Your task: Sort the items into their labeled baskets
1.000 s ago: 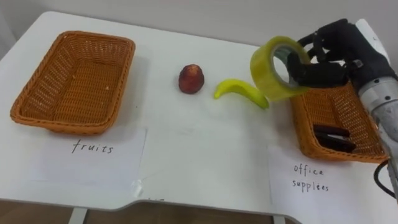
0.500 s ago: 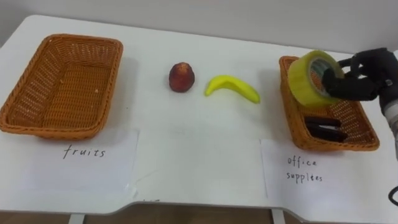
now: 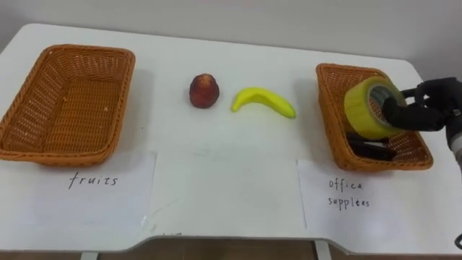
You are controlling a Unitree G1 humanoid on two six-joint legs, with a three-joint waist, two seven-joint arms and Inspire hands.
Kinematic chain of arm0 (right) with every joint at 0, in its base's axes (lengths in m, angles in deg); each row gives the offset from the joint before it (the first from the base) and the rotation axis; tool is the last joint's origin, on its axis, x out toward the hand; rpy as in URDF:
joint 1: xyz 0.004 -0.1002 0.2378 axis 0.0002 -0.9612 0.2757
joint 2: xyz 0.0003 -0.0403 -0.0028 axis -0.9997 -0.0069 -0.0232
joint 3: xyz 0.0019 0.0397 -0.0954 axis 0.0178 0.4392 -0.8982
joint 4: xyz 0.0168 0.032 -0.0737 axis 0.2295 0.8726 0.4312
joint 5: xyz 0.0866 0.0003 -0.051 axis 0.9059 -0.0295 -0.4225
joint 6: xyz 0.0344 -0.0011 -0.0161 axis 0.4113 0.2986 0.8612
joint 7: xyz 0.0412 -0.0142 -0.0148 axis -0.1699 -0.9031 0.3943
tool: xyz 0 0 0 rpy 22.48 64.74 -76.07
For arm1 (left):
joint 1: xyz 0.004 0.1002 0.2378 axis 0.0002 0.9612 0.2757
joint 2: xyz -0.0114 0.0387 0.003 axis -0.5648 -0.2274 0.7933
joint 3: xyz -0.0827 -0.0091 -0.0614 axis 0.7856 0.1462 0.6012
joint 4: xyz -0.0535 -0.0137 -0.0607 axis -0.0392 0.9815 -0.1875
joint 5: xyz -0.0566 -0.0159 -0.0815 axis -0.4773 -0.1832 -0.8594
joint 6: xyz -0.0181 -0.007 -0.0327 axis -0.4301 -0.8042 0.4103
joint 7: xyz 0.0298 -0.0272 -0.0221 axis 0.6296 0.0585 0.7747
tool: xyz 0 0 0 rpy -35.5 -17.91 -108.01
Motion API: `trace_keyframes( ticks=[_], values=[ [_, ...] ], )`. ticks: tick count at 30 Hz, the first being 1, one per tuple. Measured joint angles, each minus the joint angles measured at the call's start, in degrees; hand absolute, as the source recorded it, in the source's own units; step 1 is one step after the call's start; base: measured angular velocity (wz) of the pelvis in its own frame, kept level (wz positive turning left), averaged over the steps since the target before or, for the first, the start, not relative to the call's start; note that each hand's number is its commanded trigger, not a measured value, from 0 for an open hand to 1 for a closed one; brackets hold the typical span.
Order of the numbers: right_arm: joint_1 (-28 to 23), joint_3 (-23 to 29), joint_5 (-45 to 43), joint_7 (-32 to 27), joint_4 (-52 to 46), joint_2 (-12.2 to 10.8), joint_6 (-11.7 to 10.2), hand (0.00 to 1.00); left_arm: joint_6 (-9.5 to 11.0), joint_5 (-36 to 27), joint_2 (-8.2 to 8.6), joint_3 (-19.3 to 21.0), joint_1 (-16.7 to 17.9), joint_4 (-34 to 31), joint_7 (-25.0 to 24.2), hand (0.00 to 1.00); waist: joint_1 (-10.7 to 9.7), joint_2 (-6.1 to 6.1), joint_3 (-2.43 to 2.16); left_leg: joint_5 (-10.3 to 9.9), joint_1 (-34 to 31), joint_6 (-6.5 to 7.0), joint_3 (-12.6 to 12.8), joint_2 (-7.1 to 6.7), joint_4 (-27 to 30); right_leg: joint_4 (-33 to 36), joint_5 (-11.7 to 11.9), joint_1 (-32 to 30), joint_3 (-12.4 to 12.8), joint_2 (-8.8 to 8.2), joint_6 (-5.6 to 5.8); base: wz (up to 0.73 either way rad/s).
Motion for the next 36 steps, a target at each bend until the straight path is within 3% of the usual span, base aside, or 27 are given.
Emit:
trace_keyframes(
  ticks=[17,28,29,31,32,33,36],
  values=[
    [-0.04,0.00,-0.31,0.14,1.89,0.00,0.17,1.00,-0.16,0.15,-0.02,0.13,0.22,-0.08,-0.28,0.00,-0.05,-1.21,0.07,0.00,-0.12,-0.01,0.30,0.05,-0.11,-0.03,0.00,-0.19,0.01,0.02,0.00,0.00],
    [-0.16,0.00,-0.32,0.14,1.89,0.00,0.18,1.00,-0.16,0.14,-0.04,0.14,0.18,-0.10,-0.30,0.00,-0.03,-1.12,0.10,0.00,-0.06,-0.01,0.32,0.07,-0.21,-0.02,0.00,-0.15,0.01,0.04,-0.01,0.00],
    [-0.16,0.00,-0.30,0.14,1.89,0.00,0.18,0.87,-0.16,0.13,-0.04,0.15,0.17,-0.10,-0.30,0.00,0.05,-1.12,0.10,0.00,-0.06,-0.01,0.33,0.07,-0.22,-0.02,0.00,-0.14,0.01,0.04,-0.01,0.00],
    [-0.16,0.00,-0.34,0.14,1.88,0.00,0.18,0.46,-0.17,0.13,-0.04,0.15,0.16,-0.10,-0.30,0.00,0.04,-1.11,0.10,0.00,-0.02,-0.01,0.36,0.07,-0.27,-0.02,0.00,-0.12,0.03,0.04,-0.01,0.00],
    [-0.16,0.00,-0.45,0.14,1.88,0.00,0.18,0.11,-0.16,0.13,-0.04,0.15,0.17,-0.11,-0.31,0.00,0.09,-1.11,0.10,0.00,0.02,-0.01,0.40,0.07,-0.30,-0.02,0.00,-0.10,0.06,0.04,-0.01,0.00],
    [-0.16,0.00,-0.57,0.14,1.87,0.00,0.18,0.03,-0.16,0.13,-0.04,0.15,0.18,-0.11,-0.32,0.00,0.09,-1.11,0.09,0.00,0.03,-0.01,0.41,0.08,-0.32,-0.02,0.00,-0.10,0.06,0.04,0.00,0.00],
    [-0.16,0.00,-1.32,0.15,1.67,0.00,0.18,0.00,-0.17,0.12,-0.04,0.15,0.19,-0.11,-0.35,0.00,0.15,-1.11,0.09,0.00,0.14,-0.01,0.50,0.07,-0.43,-0.02,0.00,-0.07,0.16,0.04,0.00,0.00]
  ],
)
